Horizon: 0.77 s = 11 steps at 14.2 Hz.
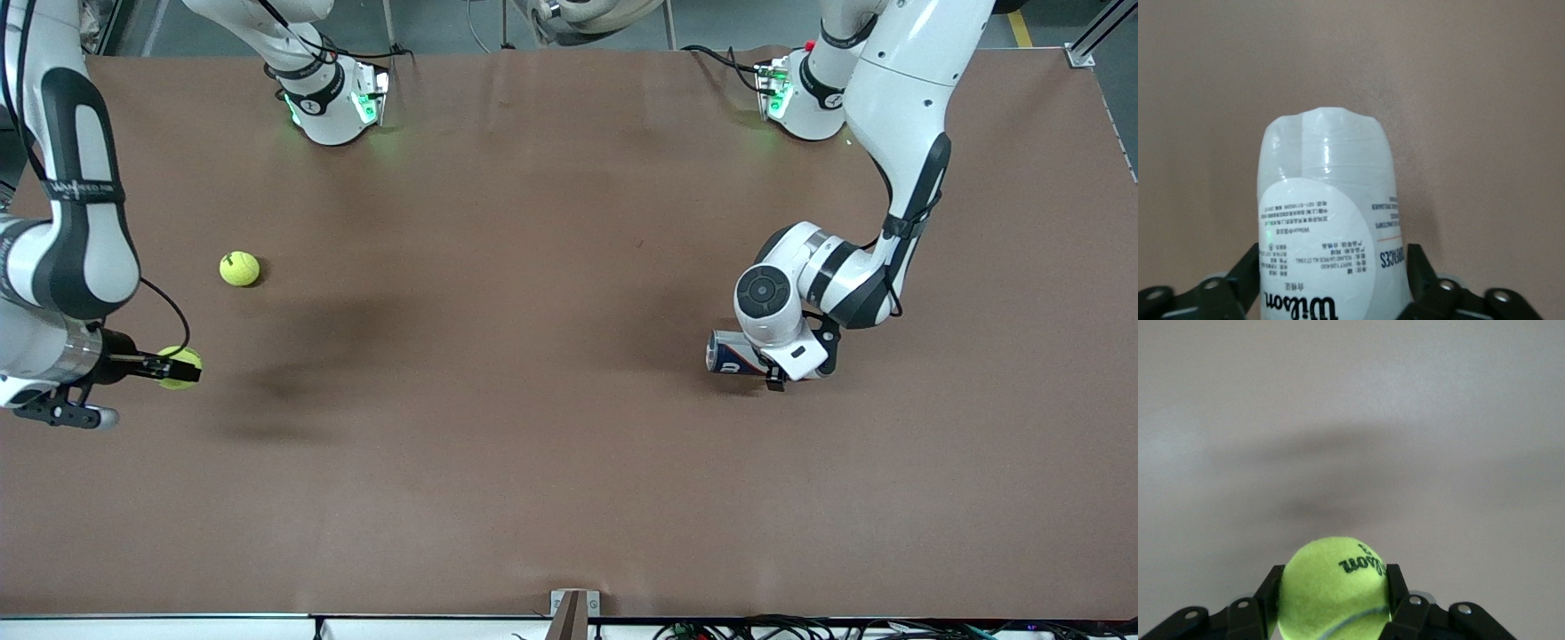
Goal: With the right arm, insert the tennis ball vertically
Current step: 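Lift the can with the left gripper while the right gripper lifts the ball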
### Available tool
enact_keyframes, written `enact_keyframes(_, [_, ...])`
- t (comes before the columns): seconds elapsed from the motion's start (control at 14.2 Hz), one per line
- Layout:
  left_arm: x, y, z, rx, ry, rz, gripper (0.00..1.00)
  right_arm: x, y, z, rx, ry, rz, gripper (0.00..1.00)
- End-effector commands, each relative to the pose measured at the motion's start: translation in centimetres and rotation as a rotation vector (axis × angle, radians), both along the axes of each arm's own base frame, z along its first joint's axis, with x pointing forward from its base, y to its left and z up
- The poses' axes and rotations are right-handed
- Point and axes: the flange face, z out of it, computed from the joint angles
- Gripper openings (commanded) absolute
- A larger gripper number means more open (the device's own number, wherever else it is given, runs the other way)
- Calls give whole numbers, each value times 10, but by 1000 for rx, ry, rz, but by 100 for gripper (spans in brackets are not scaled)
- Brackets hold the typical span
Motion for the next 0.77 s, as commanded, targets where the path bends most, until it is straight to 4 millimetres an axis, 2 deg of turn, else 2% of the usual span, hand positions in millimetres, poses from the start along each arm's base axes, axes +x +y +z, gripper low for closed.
enact_keyframes(0.0, [1,-1,3,2,-24,1,71,-22,5,40,34,35,-72,3])
enact_keyframes(0.21, [1,-7,9,-16,-30,11,60,-35,3,70,42,46,-95,3])
enact_keyframes(0.35, [0,-14,13,-32,-31,17,60,-45,-5,84,51,57,-107,3])
enact_keyframes(0.49, [-1,-24,22,-60,-35,26,60,-47,-3,89,54,58,-106,3])
enact_keyframes(0.7, [-5,-48,39,-139,-32,58,60,-48,3,90,65,71,-118,4])
